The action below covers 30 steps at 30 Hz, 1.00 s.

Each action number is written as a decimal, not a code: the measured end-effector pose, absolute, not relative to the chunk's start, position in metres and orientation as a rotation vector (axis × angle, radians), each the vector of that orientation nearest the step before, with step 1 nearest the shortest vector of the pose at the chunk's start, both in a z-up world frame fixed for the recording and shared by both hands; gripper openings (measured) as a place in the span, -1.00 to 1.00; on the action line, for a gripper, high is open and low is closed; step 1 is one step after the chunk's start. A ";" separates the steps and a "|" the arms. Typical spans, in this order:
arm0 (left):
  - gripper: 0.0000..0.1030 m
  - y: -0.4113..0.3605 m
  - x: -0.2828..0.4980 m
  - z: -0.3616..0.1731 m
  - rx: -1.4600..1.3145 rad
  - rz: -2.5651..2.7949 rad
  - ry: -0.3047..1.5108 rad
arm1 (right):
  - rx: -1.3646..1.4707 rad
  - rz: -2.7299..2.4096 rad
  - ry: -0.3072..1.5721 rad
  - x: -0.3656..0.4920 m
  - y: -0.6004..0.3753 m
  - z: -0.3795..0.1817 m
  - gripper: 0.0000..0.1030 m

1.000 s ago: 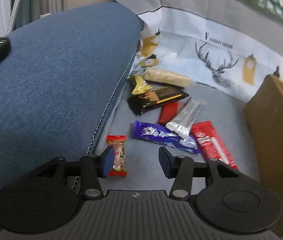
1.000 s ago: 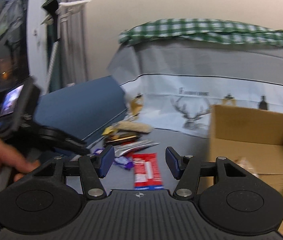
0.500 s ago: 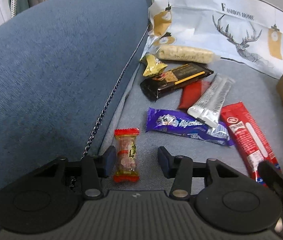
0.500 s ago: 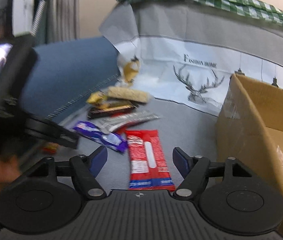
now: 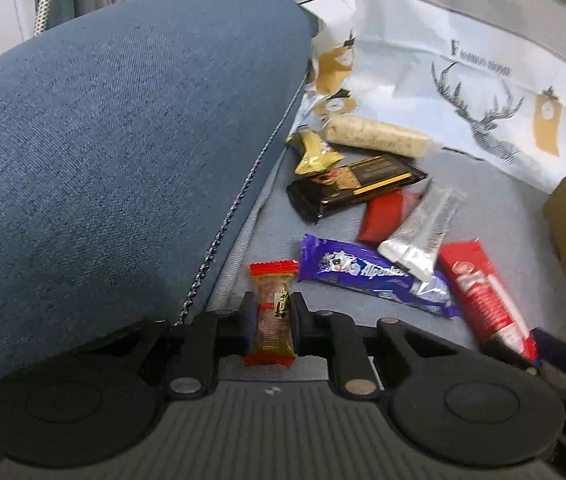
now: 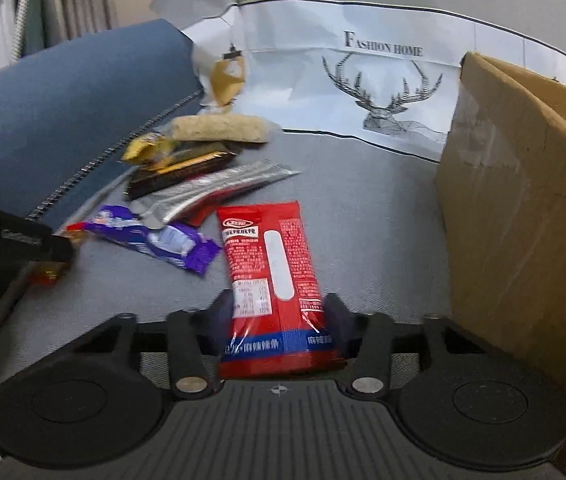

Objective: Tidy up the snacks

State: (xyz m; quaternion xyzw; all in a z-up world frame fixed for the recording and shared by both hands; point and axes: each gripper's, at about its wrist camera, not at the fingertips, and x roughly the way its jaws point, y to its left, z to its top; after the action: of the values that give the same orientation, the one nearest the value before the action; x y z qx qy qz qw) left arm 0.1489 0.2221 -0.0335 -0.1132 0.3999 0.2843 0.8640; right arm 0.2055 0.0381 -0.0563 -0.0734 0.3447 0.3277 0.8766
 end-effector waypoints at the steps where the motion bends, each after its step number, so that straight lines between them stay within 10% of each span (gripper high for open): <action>1: -0.65 0.221 0.146 -0.030 -0.251 0.578 0.827 | -0.155 0.693 0.724 0.202 0.036 -0.053 -0.16; 22: -0.63 0.215 0.110 -0.014 -0.500 0.117 0.968 | -0.247 0.779 0.861 0.096 -0.020 -0.019 -0.19; 26: -0.33 0.213 0.118 -0.016 -0.508 0.141 0.983 | -0.261 0.787 0.820 0.098 -0.013 -0.022 0.35; 30: -0.23 0.201 0.126 -0.020 -0.430 0.095 1.036 | -0.254 0.792 0.851 0.100 -0.008 -0.032 0.38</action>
State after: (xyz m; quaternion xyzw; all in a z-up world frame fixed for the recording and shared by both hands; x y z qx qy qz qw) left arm 0.1262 0.2007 -0.0200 -0.2036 0.4911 0.0451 0.8458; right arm 0.1005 -0.0076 -0.0315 -0.1194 0.4010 0.3730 0.8281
